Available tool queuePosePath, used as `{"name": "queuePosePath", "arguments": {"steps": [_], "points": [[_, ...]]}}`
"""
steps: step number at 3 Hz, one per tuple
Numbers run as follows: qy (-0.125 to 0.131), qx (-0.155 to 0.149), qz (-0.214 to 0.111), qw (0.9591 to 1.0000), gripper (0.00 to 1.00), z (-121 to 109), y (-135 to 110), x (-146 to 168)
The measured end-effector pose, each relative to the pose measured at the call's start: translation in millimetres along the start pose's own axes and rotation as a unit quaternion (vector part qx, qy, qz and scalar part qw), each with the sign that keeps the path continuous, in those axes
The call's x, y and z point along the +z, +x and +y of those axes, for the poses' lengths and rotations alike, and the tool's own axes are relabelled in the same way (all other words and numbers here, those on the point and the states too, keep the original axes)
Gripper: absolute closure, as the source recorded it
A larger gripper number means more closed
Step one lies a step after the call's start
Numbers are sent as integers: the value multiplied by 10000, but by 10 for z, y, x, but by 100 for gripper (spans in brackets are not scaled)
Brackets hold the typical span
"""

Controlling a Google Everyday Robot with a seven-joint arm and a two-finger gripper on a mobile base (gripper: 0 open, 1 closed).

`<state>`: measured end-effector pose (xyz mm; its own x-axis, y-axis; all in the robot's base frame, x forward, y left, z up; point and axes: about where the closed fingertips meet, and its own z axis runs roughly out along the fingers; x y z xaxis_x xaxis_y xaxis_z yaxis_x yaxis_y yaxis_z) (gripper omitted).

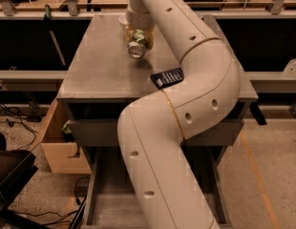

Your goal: Place green can upright

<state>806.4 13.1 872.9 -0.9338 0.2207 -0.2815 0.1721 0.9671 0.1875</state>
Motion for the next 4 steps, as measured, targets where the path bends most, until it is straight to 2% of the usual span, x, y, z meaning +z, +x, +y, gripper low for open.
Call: {"name": "queuePosePath", "arguments": {"steps": [1, 2, 3, 4], "points": [[50, -71, -512, 9986, 100, 7, -155, -433], [74, -54, -812, 9967, 100, -137, -194, -781], [72, 169, -878, 9960, 100, -537, -157, -458], [66, 169, -885, 9959, 100, -534, -162, -453]]}}
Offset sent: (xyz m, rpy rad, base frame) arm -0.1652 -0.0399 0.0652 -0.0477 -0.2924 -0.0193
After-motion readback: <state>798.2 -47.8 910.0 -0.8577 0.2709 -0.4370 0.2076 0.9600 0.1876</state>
